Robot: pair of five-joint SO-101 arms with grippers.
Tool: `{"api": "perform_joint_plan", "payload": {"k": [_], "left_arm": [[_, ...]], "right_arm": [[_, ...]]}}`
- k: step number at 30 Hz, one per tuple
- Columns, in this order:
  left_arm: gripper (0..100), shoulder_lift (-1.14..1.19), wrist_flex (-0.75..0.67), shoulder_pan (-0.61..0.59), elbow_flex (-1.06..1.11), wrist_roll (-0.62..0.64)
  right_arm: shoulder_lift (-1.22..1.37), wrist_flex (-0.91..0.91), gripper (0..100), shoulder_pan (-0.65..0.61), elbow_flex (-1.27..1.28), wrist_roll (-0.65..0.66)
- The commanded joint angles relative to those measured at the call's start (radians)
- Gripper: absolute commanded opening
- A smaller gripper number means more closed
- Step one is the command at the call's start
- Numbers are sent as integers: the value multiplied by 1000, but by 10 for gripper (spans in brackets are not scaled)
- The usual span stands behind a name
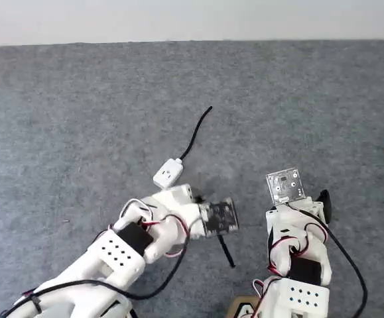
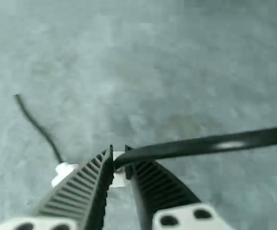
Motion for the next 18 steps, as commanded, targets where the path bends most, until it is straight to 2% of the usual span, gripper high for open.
{"api": "perform_joint_plan", "payload": {"k": [1,11,14,18], "left_arm": [[11,-31,117,28,-50,-126],[11,-25,620,26,-309,-364],[11,-25,686,26,-386,-400],[11,-25,692,31,-456,-413]], "right_arm": [[-12,-21,314,-10,15,11],[-12,-21,314,-10,15,11],[-12,-21,314,-10,15,11],[-12,-21,314,-7,15,11]]}}
